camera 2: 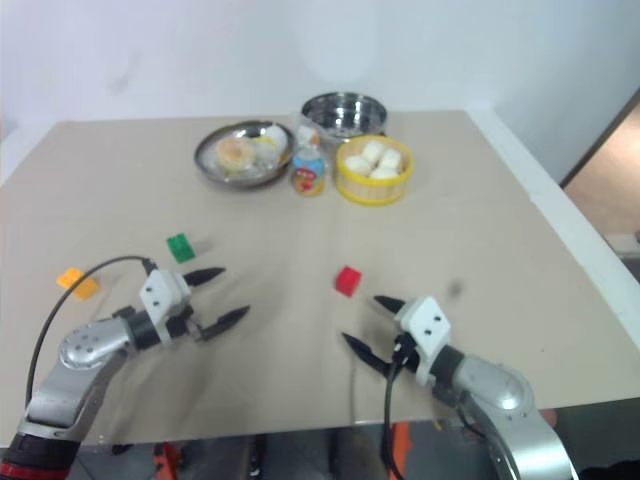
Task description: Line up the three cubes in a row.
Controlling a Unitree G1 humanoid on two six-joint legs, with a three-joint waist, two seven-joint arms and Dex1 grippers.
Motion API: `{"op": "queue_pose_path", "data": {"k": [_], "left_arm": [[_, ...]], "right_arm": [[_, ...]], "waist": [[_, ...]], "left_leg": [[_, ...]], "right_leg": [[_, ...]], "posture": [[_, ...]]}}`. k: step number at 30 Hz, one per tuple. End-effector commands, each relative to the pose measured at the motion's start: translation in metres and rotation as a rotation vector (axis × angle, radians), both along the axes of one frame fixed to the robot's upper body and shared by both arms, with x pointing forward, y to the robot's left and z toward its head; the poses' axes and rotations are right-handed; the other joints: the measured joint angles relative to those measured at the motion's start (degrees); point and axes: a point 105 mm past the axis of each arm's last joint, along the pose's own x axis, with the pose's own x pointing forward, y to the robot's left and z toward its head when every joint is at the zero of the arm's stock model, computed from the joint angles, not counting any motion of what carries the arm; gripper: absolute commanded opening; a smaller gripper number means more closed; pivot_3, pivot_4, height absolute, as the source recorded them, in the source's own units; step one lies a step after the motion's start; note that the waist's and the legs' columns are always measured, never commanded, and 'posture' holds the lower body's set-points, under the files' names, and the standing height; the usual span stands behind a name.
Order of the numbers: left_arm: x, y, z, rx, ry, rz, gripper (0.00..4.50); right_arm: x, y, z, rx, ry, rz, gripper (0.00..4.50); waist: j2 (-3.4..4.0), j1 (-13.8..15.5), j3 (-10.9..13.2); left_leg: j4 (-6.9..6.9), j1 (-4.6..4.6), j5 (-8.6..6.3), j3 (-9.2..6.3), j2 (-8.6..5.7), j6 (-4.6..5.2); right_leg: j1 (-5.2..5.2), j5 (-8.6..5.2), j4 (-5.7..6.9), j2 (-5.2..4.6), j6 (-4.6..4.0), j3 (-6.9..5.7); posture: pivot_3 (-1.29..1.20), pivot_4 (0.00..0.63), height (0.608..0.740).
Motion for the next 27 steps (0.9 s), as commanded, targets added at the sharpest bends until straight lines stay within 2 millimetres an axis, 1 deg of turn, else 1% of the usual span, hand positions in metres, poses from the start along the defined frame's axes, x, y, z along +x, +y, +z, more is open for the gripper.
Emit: {"op": "queue_pose_path", "data": {"k": [1,4,9,19,23,27], "left_arm": [[-0.007,-0.006,0.01,-0.032,-0.038,-0.052,4.45],[-0.02,-0.011,0.01,-0.068,-0.021,-0.147,4.45],[-0.026,-0.014,0.008,-0.065,-0.018,-0.209,4.45],[-0.025,-0.017,0.006,-0.05,-0.015,-0.246,4.45],[-0.025,-0.018,0.007,-0.044,-0.014,-0.259,4.45],[-0.027,-0.021,0.007,-0.04,-0.013,-0.275,4.45]], "right_arm": [[-0.002,0.005,0.01,0.008,-0.034,0.045,4.5],[-0.003,0.008,0.01,0.041,-0.003,0.066,4.5],[-0.002,0.009,0.013,0.047,-0.004,0.071,4.5],[-0.001,0.008,0.014,0.04,-0.009,0.054,4.5],[0.005,0.001,0.019,0.035,-0.056,-0.015,4.5],[0.016,-0.002,0.024,0.038,-0.077,-0.041,4.5]], "waist": [[0.0,0.0,0.0],[0.0,0.0,0.0],[-0.01,0.0,0.0],[-0.02,0.0,0.0],[-0.02,0.0,0.0],[-0.01,-0.1,0.0]], "left_leg": [[0.0,0.0,0.0,0.0,0.0,0.0],[0.0,0.02,0.0,0.06,0.02,0.0],[0.0,0.02,0.0,0.05,0.05,0.0],[0.02,0.03,0.0,0.08,0.06,0.0],[0.02,0.03,0.0,0.09,0.06,0.0],[0.02,0.03,0.0,0.09,0.07,0.0]], "right_leg": [[0.0,0.0,0.0,0.0,0.0,0.0],[-0.01,0.0,0.0,0.0,-0.01,0.05],[-0.01,-0.02,0.0,0.05,-0.13,0.05],[-0.01,-0.04,0.0,0.06,-0.21,0.1],[-0.02,-0.03,0.0,0.07,-0.19,0.1],[-0.03,-0.02,0.0,0.09,-0.18,0.12]], "posture": [[0.0,0.15,0.74],[0.0,0.15,0.74],[0.0,0.15,0.74],[0.0,0.15,0.74],[0.0,0.15,0.74],[0.0,0.15,0.74]]}}
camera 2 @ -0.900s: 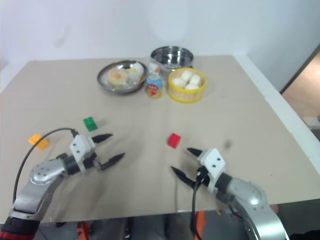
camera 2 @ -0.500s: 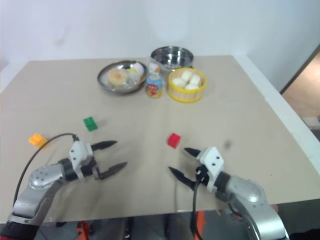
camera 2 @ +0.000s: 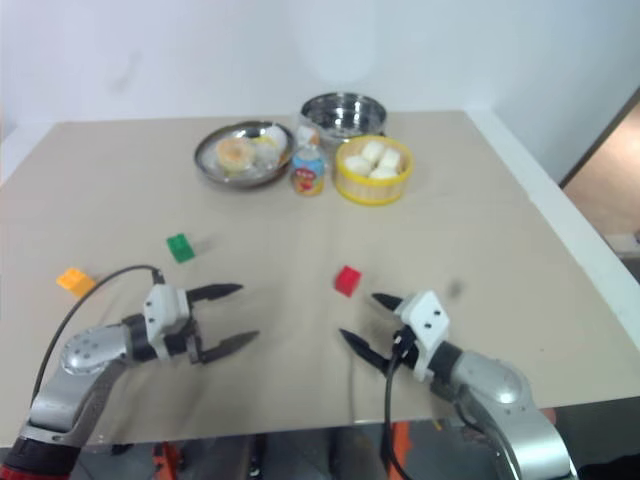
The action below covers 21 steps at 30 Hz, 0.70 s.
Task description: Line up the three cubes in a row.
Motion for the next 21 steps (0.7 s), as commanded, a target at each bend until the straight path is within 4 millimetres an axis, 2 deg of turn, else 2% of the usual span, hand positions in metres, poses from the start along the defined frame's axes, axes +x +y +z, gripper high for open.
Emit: {"op": "queue_pose_path", "data": {"k": [1,9,16,19,21], "left_arm": [[-0.001,-0.003,0.008,0.003,-0.038,-0.027,4.45],[-0.008,-0.009,0.007,0.008,-0.044,-0.05,4.45],[-0.009,-0.007,0.008,0.005,-0.049,-0.017,4.45],[-0.01,-0.007,0.007,0.004,-0.048,-0.006,4.5],[-0.011,-0.006,0.007,0.005,-0.049,0.001,4.5]], "right_arm": [[0.012,-0.001,0.02,0.006,-0.079,-0.013,4.5],[0.05,0.018,0.025,-0.012,-0.059,0.041,4.5],[0.068,0.027,0.015,-0.049,0.008,0.084,4.5],[0.072,0.025,0.014,-0.039,0.029,0.074,3.69],[0.071,0.023,0.013,-0.032,0.052,0.075,2.95]], "waist": [[0.0,-0.1,0.0],[-0.02,-0.2,0.0],[-0.02,-0.1,0.0],[-0.02,-0.1,0.0],[-0.02,-0.1,0.0]], "left_leg": [[0.0,0.01,0.0,0.01,0.0,0.0],[0.04,0.01,0.01,0.09,0.14,0.01],[-0.01,-0.18,0.0,0.1,0.25,0.01],[-0.01,-0.21,0.0,0.12,0.27,0.01],[-0.01,-0.21,0.0,0.13,0.28,0.01]], "right_leg": [[-0.01,0.02,0.0,0.01,-0.02,0.03],[-0.07,0.12,0.0,0.26,-0.09,0.27],[-0.34,0.25,0.0,0.4,0.13,0.3],[-0.38,0.26,0.0,0.41,0.14,0.32],[-0.39,0.27,0.0,0.41,0.13,0.33]], "posture": [[0.0,0.15,0.74],[0.0,0.15,0.74],[0.0,0.15,0.74],[0.0,0.15,0.74],[0.0,0.15,0.74]]}}
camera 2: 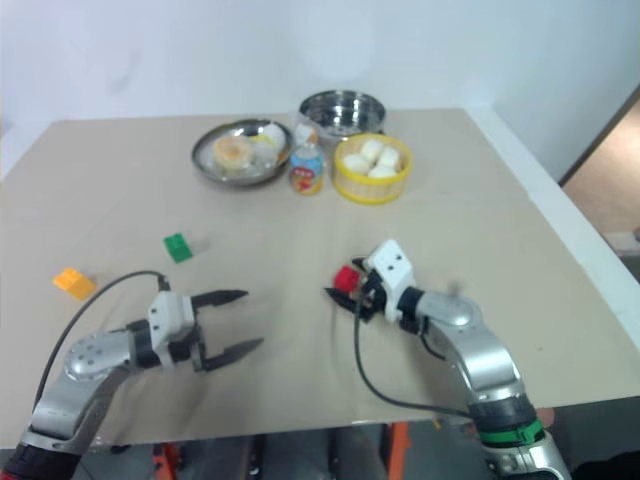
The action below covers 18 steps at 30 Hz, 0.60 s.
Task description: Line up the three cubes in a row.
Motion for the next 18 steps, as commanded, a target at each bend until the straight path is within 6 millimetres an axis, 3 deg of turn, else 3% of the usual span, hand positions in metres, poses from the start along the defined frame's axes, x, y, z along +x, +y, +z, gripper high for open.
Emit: {"op": "queue_pose_path", "data": {"k": [1,2,5,8,13,18], "left_arm": [[-0.005,-0.002,0.01,0.006,-0.054,0.0,4.5],[-0.005,-0.001,0.009,0.007,-0.054,0.003,4.5],[-0.005,-0.001,0.009,0.008,-0.055,0.01,4.5],[-0.005,0.001,0.009,0.005,-0.053,0.022,4.5],[-0.006,0.004,0.005,0.019,-0.05,0.029,4.5],[-0.006,0.005,0.005,0.019,-0.045,0.024,4.5]], "right_arm": [[0.001,-0.001,0.012,0.018,-0.012,0.015,2.64],[0.0,0.0,0.012,0.019,-0.008,0.018,2.15],[0.001,0.0,0.014,0.008,-0.018,0.015,1.27],[-0.001,0.002,0.021,-0.013,-0.052,0.042,1.25],[-0.014,0.031,0.046,0.011,-0.052,0.285,1.25],[-0.025,0.051,0.045,-0.041,-0.011,0.531,1.25]], "waist": [[0.0,0.0,0.0],[0.0,0.0,0.0],[0.0,0.0,0.0],[0.0,0.0,0.0],[0.0,-0.1,0.0],[0.0,-0.1,0.0]], "left_leg": [[0.0,0.01,0.0,0.02,0.01,0.0],[0.0,0.01,0.0,0.04,0.02,0.0],[0.01,0.02,0.0,0.04,0.05,0.0],[0.02,0.03,0.0,0.05,0.07,0.0],[0.02,0.02,0.0,0.17,0.14,0.0],[0.01,0.03,0.0,0.19,0.33,0.0]], "right_leg": [[0.0,0.0,0.0,0.0,0.0,0.02],[-0.01,0.01,0.0,0.01,-0.01,0.03],[-0.01,0.05,0.0,0.04,-0.03,0.04],[-0.02,0.07,0.0,0.07,-0.05,0.05],[-0.11,0.12,0.0,0.12,-0.07,0.15],[-0.16,0.18,0.0,0.32,-0.18,0.16]], "posture": [[0.0,0.15,0.74],[0.0,0.15,0.74],[0.0,0.15,0.74],[0.0,0.15,0.74],[0.0,0.15,0.74],[0.0,0.15,0.74]]}}
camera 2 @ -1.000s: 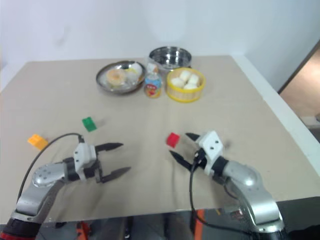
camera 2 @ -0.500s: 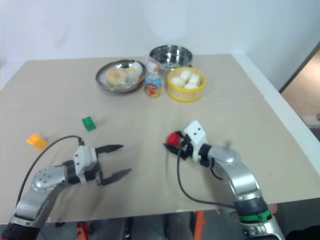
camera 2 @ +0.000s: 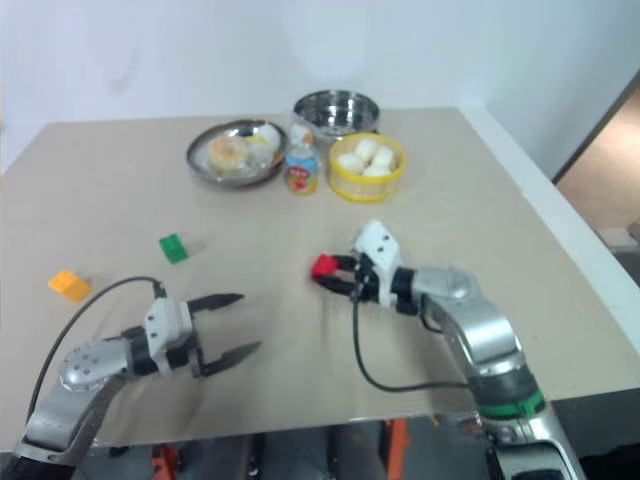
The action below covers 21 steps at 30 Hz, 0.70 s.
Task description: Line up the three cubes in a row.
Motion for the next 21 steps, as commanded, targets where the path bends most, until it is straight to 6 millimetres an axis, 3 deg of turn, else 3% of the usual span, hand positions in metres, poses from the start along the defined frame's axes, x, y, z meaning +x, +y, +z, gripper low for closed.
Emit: {"op": "queue_pose_path", "data": {"k": [1,8,20,21], "left_arm": [[-0.001,0.003,0.007,0.003,-0.034,-0.003,4.5],[-0.005,0.007,0.008,-0.001,-0.016,0.017,4.5],[-0.006,0.009,0.008,0.012,-0.017,0.037,4.5],[-0.006,0.009,0.008,0.012,-0.017,0.039,4.5]], "right_arm": [[-0.01,0.013,-0.003,-0.059,0.009,0.188,1.25],[0.003,0.013,-0.031,-0.213,0.008,0.296,1.25],[0.007,0.019,-0.04,-0.246,0.044,0.353,1.25],[0.008,0.02,-0.038,-0.237,0.046,0.343,2.27]], "waist": [[0.0,0.0,0.0],[0.0,0.0,0.0],[0.0,0.0,0.0],[0.0,0.0,0.0]], "left_leg": [[0.0,0.0,0.0,0.0,0.03,0.0],[0.0,-0.01,0.0,0.13,0.03,0.0],[0.0,0.02,0.0,0.28,0.08,0.0],[0.0,0.03,0.0,0.3,0.08,0.0]], "right_leg": [[0.0,0.0,0.0,0.02,-0.02,0.0],[-0.07,0.03,0.0,0.02,-0.03,0.11],[-0.11,0.1,0.01,0.06,-0.02,0.27],[-0.11,0.11,0.01,0.06,-0.02,0.29]], "posture": [[0.0,0.15,0.74],[0.0,0.15,0.74],[0.0,0.15,0.74],[0.0,0.15,0.74]]}}
